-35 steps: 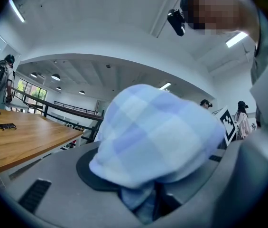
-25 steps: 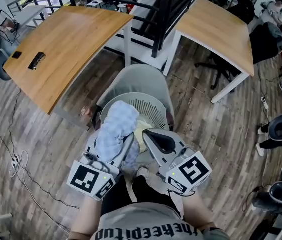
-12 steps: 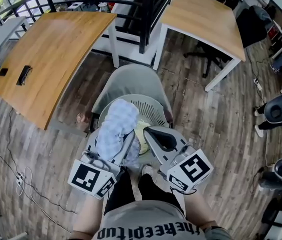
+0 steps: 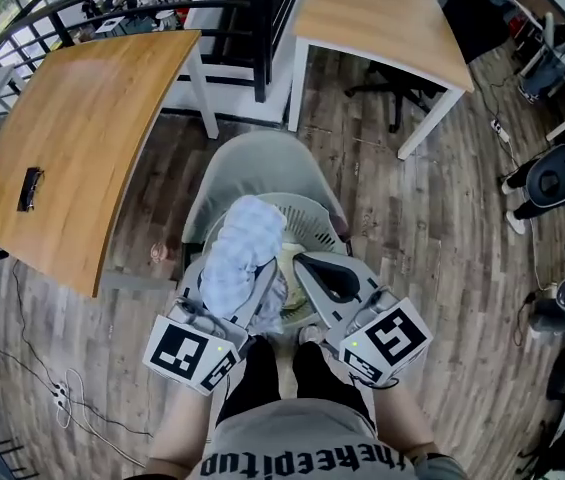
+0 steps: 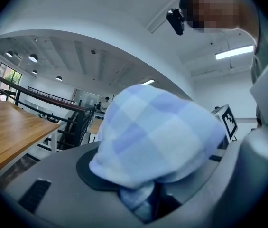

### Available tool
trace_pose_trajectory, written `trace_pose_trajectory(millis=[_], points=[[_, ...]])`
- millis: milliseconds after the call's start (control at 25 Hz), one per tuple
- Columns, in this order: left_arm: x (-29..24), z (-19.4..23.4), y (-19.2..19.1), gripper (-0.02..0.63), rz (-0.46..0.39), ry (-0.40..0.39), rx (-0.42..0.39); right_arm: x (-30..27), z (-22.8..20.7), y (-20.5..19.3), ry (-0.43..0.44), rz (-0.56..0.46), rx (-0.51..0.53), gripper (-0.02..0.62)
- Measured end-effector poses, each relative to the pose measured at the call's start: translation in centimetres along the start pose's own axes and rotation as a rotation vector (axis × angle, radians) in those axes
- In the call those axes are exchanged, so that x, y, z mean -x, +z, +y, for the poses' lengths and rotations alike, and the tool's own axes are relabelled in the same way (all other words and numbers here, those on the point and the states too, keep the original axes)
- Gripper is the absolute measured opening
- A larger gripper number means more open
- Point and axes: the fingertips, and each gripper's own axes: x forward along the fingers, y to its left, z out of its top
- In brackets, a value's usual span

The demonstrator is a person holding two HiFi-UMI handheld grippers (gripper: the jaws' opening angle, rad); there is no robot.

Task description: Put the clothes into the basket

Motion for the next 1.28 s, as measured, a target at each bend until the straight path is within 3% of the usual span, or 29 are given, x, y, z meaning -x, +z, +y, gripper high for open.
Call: trace_pose_trajectory(millis=[680, 1280], points=[[-2.3, 2.3, -3.7, 0.19, 0.117, -0.164, 0.018, -1.6, -1.7, -2.4, -0.181, 0.006, -0.101, 0.011], [-3.3, 3.5, -8.7, 0.19, 0.198, -0.182, 0.041, -2.3, -2.5, -7.3, -0.254, 0.069, -0.17, 0.011]])
